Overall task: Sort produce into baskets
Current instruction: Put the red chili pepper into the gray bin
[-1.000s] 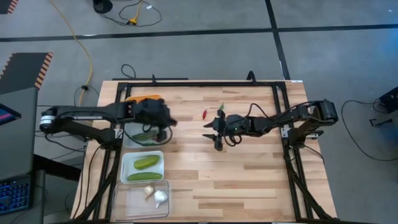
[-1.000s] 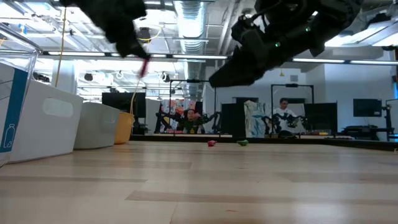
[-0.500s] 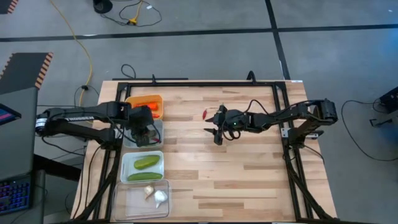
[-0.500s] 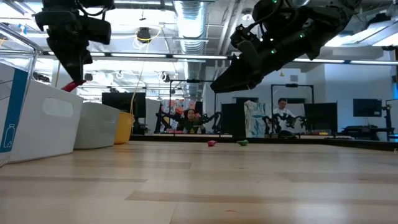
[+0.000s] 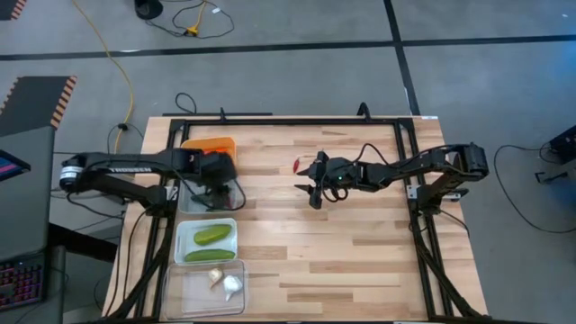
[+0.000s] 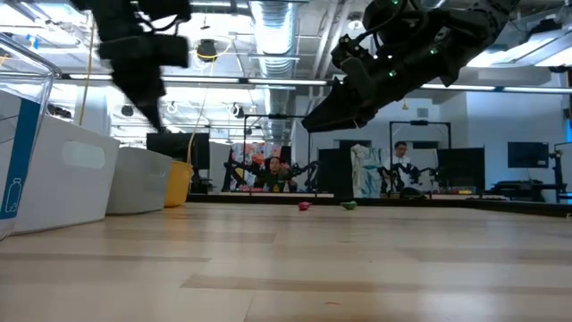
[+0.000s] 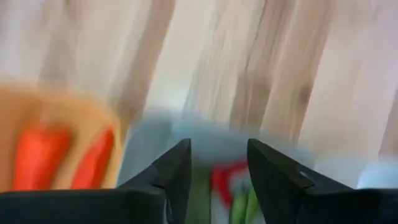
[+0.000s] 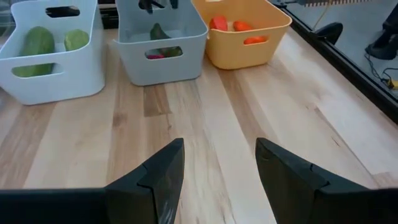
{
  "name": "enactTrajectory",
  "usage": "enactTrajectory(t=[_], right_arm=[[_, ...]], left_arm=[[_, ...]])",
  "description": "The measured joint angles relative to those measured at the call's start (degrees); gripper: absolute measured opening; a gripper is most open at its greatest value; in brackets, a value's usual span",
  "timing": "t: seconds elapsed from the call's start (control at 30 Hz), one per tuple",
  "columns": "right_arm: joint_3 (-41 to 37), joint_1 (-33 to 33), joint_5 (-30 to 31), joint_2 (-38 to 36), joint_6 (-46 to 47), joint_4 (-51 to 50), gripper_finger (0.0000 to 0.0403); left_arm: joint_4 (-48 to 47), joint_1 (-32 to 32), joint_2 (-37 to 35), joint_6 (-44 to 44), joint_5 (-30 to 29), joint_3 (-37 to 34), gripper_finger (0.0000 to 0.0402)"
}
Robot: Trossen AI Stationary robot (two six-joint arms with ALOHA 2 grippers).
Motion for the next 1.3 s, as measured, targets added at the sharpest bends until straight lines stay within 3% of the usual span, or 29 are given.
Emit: enactTrajectory(t=[0.37, 0.67, 0.8, 1.1, 1.3], right_arm=[[4.04, 0.15, 0.00, -0.15, -3.17, -1.55, 0.0225], [11.45, -0.29, 4.02, -9.85, -5.06, -27.37, 0.0225], [12.22, -0.76, 7.29, -15.37, -5.07, -33.28, 0.0225], [12.24, -2.69, 9.29, -22.20, -5.05, -37.56, 0.0225], [12.24, -2.89, 9.20, -22.23, -5.05, -38.65, 0.0225]], left_arm=[[39.53, 0.02, 10.16, 2.70, -1.49, 0.02, 0.0151], [59.82, 1.37, 22.12, 1.92, -2.32, 0.02, 0.0151], [67.67, 2.60, 27.98, 0.78, -2.31, 0.32, 0.0151], [66.25, 5.06, 41.66, 0.69, -2.79, 10.85, 0.0151], [49.82, 6.40, 49.63, 0.43, -6.54, 23.29, 0.0151]])
